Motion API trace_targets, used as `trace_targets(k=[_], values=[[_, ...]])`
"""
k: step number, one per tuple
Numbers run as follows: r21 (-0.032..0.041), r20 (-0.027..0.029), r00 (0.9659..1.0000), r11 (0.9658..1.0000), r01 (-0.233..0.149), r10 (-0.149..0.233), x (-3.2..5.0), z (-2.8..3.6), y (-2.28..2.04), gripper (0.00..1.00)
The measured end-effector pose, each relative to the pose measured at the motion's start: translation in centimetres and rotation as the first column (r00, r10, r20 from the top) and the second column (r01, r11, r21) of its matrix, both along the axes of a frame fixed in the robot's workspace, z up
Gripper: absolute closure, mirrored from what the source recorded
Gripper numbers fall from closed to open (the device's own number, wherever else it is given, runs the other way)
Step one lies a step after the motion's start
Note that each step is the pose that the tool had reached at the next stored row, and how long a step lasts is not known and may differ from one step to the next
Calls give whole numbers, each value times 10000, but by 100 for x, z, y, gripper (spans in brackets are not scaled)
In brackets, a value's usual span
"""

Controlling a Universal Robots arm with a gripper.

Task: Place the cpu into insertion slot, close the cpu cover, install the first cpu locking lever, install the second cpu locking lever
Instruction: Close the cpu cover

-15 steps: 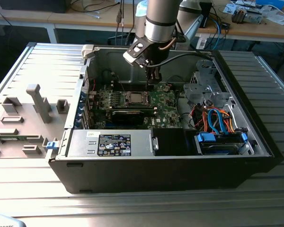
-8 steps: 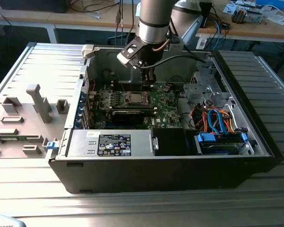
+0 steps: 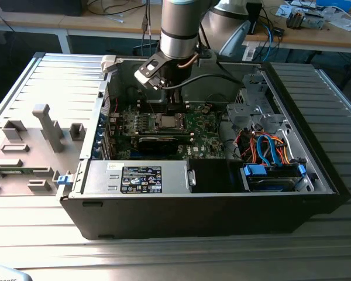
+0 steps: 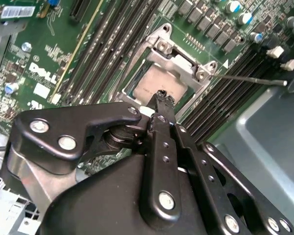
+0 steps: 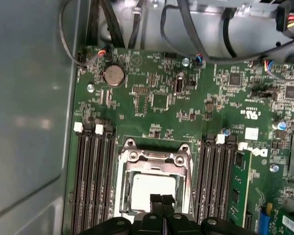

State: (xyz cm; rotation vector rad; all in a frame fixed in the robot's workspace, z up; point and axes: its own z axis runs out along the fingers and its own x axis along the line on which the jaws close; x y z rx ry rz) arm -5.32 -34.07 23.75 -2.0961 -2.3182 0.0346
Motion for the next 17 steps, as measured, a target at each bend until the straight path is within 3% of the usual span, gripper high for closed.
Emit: trace_targets(k=[11, 17], values=[[2, 1, 10000, 10000, -28, 28, -147, -175, 0, 89], [1, 1, 10000, 10000, -70, 70, -167, -239, 0, 89]])
